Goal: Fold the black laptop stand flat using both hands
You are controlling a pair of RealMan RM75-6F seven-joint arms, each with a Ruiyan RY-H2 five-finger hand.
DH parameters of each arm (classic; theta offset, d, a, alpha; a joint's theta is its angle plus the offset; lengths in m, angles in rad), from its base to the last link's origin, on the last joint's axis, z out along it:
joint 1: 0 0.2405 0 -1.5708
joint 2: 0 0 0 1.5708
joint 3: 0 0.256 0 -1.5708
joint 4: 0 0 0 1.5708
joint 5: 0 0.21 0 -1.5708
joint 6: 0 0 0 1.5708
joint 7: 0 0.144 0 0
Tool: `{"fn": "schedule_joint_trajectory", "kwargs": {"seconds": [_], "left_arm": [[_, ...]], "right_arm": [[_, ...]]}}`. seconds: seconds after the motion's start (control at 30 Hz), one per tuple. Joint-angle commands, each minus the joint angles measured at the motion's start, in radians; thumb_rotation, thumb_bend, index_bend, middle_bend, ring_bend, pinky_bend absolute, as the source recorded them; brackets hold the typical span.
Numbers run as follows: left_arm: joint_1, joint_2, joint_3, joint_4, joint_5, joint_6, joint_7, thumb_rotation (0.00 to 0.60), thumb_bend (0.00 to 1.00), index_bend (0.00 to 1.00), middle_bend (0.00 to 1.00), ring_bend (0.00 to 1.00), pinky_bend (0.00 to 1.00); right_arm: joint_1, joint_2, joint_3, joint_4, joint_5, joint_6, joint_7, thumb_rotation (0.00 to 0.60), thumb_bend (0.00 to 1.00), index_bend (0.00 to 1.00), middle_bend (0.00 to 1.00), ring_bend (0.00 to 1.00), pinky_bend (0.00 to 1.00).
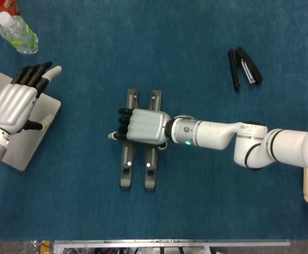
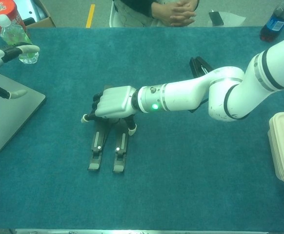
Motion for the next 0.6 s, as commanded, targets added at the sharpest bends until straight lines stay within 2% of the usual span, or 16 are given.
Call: {"fn": "schedule_joint_trajectory", "kwargs": {"seconds": [0.03, 0.6], "left_arm": [[0.000, -0.002, -0.001, 0.002, 0.002, 0.001, 0.000, 0.600, 0.27, 0.00, 0.00, 0.00, 0.00], [-0.007, -0.013, -0.003, 0.007, 0.010, -0.010, -0.008, 0.600, 0.27, 0.00, 0.00, 0.00, 0.00]], "right_arm": [[-0.003, -0.002, -0.002, 0.004, 0.000, 0.006, 0.000, 0.600, 0.04, 0.05, 0.29, 0.17, 0.17], [-0.032, 0.000, 0.005, 0.018, 0.008, 0.056, -0.003, 0.600, 0.06, 0.14, 0.39, 0.26, 0.33]]}}
